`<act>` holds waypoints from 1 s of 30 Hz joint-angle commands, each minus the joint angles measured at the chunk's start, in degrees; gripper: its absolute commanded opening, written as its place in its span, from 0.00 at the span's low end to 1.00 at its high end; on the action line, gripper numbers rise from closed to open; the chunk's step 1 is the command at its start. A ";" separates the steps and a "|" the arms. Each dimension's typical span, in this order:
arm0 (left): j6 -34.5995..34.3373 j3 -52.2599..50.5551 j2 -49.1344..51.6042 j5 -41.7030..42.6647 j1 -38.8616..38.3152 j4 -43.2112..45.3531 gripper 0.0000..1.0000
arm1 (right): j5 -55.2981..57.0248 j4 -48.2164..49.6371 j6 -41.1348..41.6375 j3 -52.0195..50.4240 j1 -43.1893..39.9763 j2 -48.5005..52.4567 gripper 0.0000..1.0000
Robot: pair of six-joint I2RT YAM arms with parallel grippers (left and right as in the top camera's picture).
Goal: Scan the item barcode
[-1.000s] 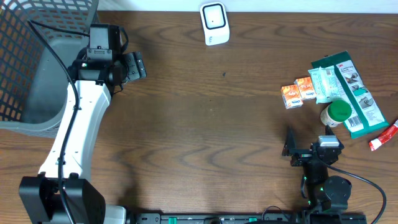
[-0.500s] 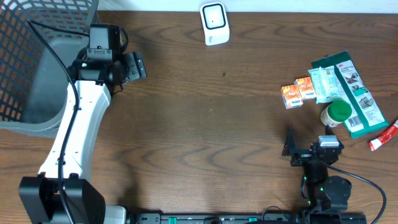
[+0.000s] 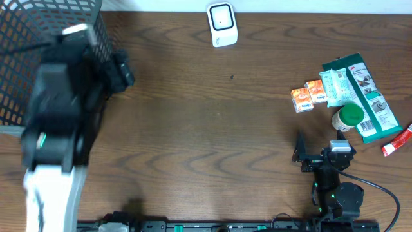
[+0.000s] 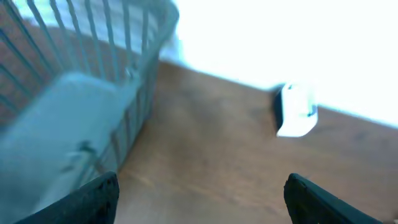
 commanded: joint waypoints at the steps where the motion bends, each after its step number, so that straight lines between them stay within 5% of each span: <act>1: 1.31 1.36 -7.63 -0.37 0.15 -1.07 0.86 | 0.55 -0.26 0.39 -0.07 -0.15 -0.42 0.99; 19: 1.51 -4.11 -38.88 -1.36 0.26 -14.60 0.86 | 0.55 -0.26 0.37 -0.07 -0.15 -0.42 0.99; 30: 1.49 -16.48 -54.99 -1.90 0.26 -12.76 0.86 | 0.55 -0.26 0.39 -0.07 -0.15 -0.42 0.99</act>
